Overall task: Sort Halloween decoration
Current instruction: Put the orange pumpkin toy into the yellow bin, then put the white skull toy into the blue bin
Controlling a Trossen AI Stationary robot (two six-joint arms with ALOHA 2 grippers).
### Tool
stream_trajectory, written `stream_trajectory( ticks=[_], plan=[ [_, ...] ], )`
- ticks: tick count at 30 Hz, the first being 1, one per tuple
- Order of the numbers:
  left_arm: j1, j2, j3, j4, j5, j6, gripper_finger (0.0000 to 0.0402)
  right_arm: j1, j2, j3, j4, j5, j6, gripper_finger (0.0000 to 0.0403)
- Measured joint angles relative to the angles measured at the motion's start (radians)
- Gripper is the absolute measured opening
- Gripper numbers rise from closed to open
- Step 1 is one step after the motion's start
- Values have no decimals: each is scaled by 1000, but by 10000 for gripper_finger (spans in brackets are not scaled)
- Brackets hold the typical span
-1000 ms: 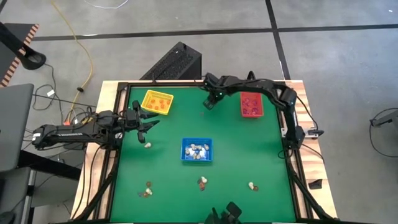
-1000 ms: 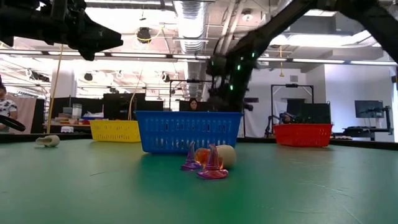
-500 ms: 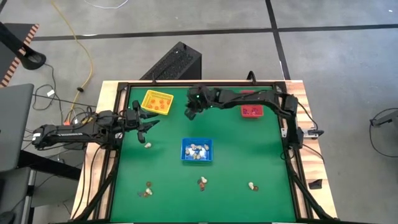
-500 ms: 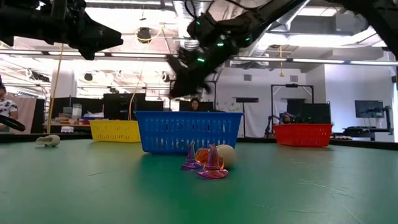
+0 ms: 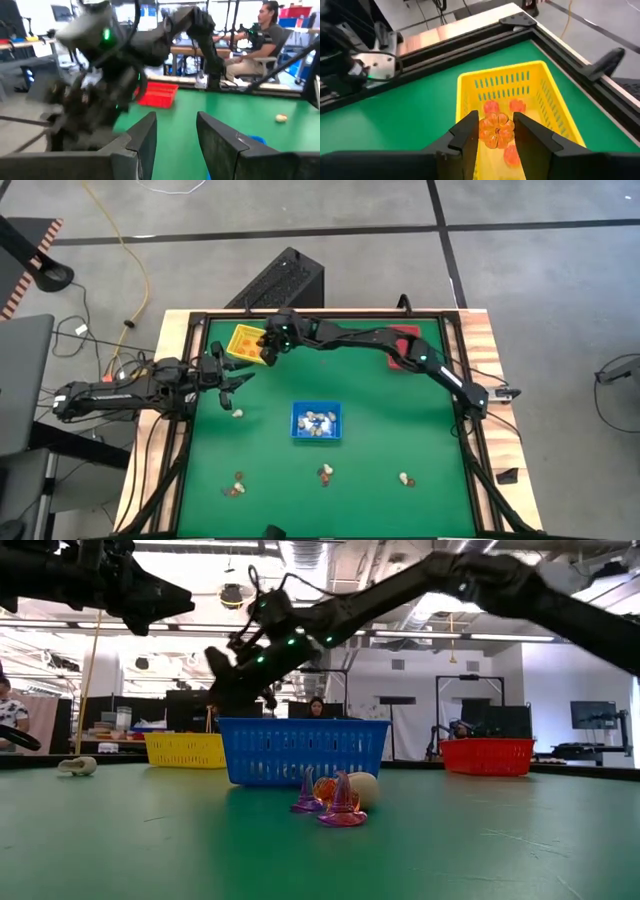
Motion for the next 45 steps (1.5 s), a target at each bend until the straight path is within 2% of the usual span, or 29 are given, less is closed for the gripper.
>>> stream_trajectory(
  ticks=[7,12,19,27,29,33,35,39,41,45],
  plan=[
    [1,-34,1,-38,-4,6,129,-13,141,236,-129,-5,-9,190],
    [1,-37,1,-45,-5,14,129,-31,124,233,-207,-35,-9,219],
    [1,-37,1,-71,-7,22,129,-53,-54,234,-569,-152,-96,222],
    [1,-36,1,-110,3,-10,130,31,-291,234,-1020,-155,-279,217],
    [1,-34,1,-125,43,-19,130,64,-341,234,-1124,-154,-316,216],
    [-24,-4,1,-124,283,-16,130,152,-414,232,-1273,-149,-343,216],
    [-53,20,1,-139,340,-18,130,201,-456,205,-1307,-129,-343,216],
    [-139,92,0,-244,307,-106,130,300,-569,49,-1291,-42,-341,216],
    [-187,139,-1,-305,256,-177,130,344,-640,-76,-1222,-1,-339,216],
    [-266,229,-1,-397,98,-273,130,408,-814,-396,-953,64,-317,216]
  ],
)
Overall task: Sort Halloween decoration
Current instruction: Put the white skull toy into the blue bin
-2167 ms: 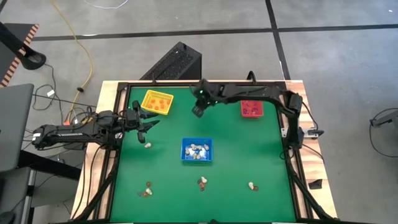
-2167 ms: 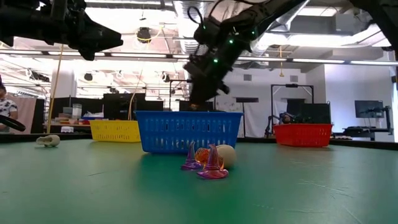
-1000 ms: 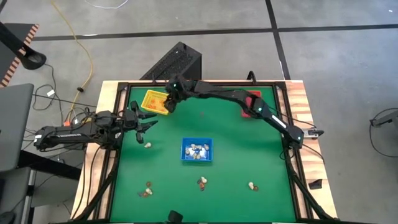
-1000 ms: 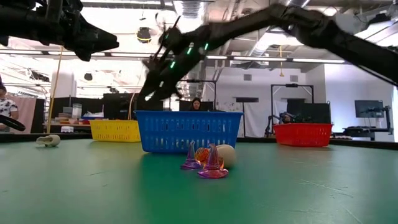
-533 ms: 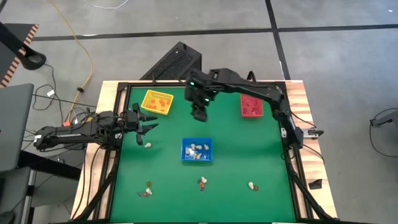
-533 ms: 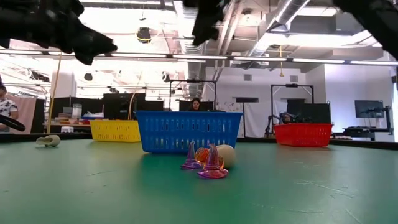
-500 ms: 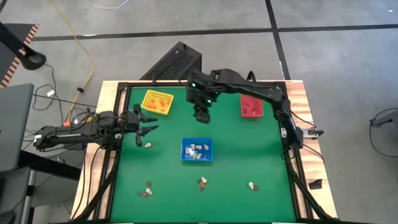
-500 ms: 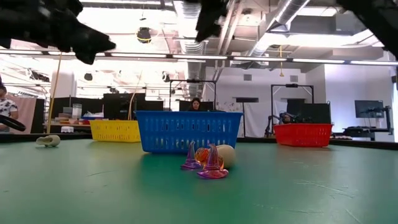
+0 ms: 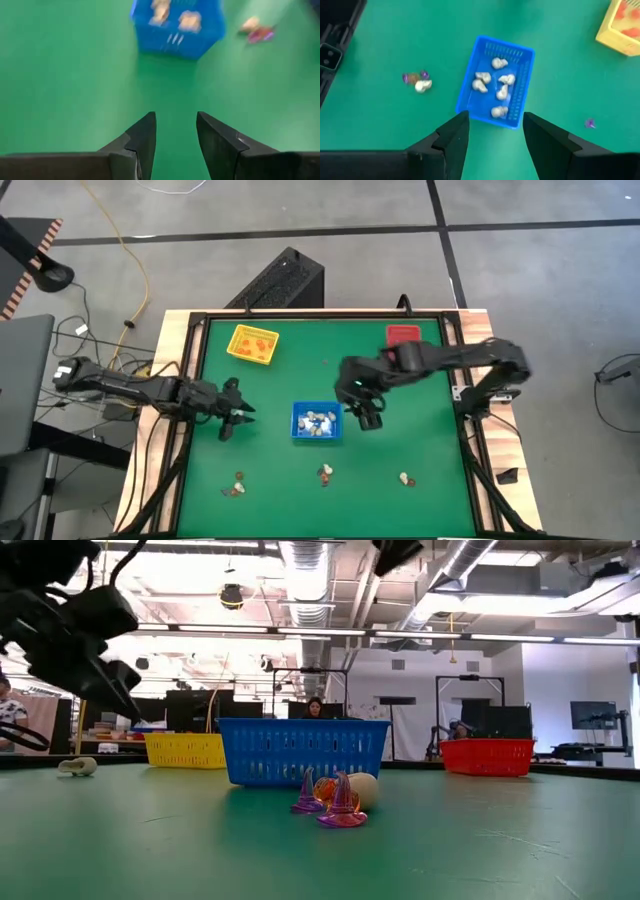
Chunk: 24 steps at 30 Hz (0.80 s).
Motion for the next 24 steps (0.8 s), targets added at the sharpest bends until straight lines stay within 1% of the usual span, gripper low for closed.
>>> stream_trajectory(
  ticks=[2,5,8,11,13,16,19,24],
  plan=[
    [-28,31,0,1,-69,4,130,17,-86,-162,141,14,17,216],
    [-48,52,10,-18,-139,5,132,19,-202,-380,321,22,65,216],
    [-57,58,36,-153,-151,-77,142,10,-294,-552,447,22,132,216],
    [-58,58,44,-265,-169,-159,161,10,-368,-683,527,22,192,216],
    [-58,58,38,-265,-185,-181,175,11,-404,-750,570,22,212,216],
    [-58,58,26,-264,-212,-194,194,11,-444,-815,632,22,222,216],
    [-58,57,9,-266,-223,-226,204,11,-466,-844,657,22,222,216],
    [-58,57,-40,-258,-204,-302,207,11,-478,-856,664,22,220,216]
  ],
)
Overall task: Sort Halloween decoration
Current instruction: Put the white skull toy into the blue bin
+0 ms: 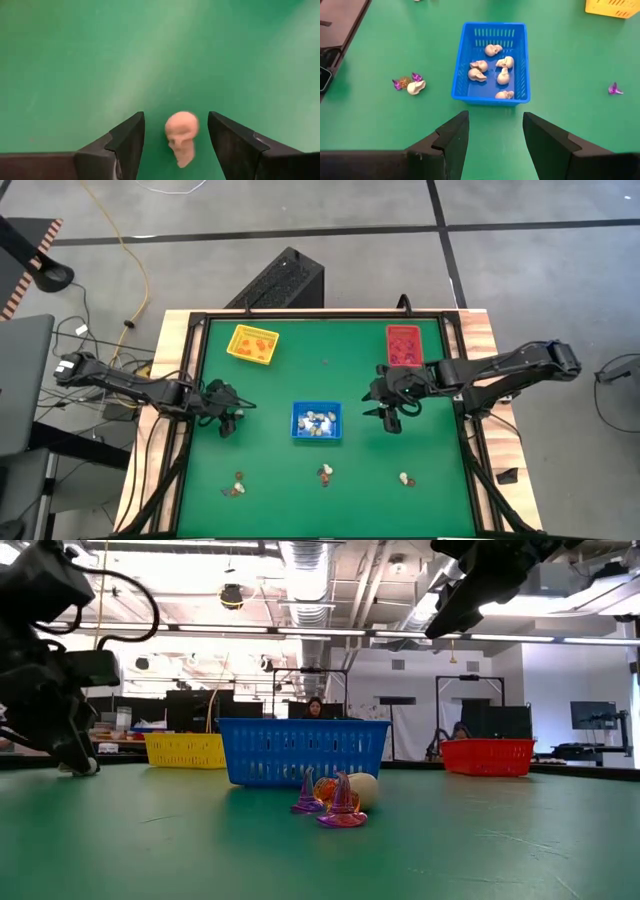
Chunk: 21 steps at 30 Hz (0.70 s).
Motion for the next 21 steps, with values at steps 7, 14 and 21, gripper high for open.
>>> stream_trajectory(
  ticks=[7,14,21],
  plan=[
    [-4,4,-25,2,20,-23,197,0,0,0,1,0,-15,216],
    [-15,6,-26,-1,36,12,127,0,0,0,2,0,-14,216],
    [-15,6,-28,37,52,-9,64,0,0,0,6,-1,11,216]
  ],
)
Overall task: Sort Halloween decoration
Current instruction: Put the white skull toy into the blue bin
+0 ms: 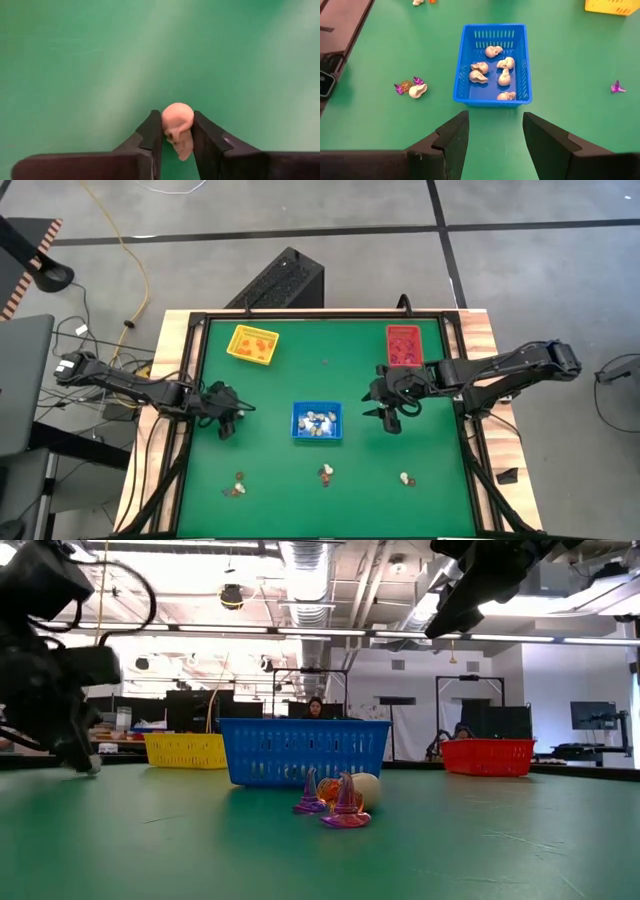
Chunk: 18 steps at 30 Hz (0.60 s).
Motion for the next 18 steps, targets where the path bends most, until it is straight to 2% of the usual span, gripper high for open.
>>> stream_trajectory(
  ticks=[4,11,15,18],
  plan=[
    [-1,1,-3,227,24,58,70,1,0,0,0,0,41,216],
    [-1,54,-2,829,2,365,83,26,11,0,32,0,54,216],
    [-1,182,0,1047,-4,423,76,48,38,0,69,0,53,216],
    [-1,334,14,1173,-16,421,76,63,63,-1,72,0,56,216]
  ],
)
